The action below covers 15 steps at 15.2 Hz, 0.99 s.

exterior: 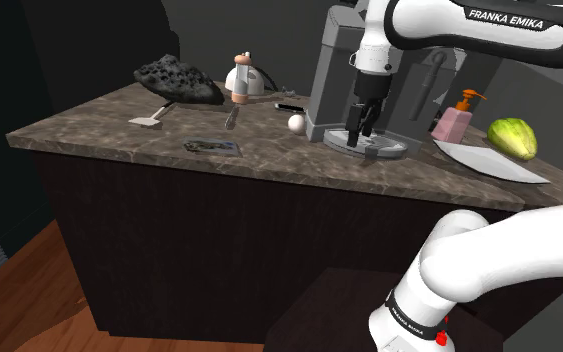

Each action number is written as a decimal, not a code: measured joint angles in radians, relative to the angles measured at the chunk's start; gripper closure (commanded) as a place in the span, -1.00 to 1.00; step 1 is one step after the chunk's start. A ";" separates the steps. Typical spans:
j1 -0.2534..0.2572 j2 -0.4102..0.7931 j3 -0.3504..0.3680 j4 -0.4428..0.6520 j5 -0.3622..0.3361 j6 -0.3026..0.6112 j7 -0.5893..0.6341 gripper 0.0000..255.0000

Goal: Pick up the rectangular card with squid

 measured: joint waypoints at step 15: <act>0.094 0.209 0.194 0.021 -0.137 0.440 0.007 -1.00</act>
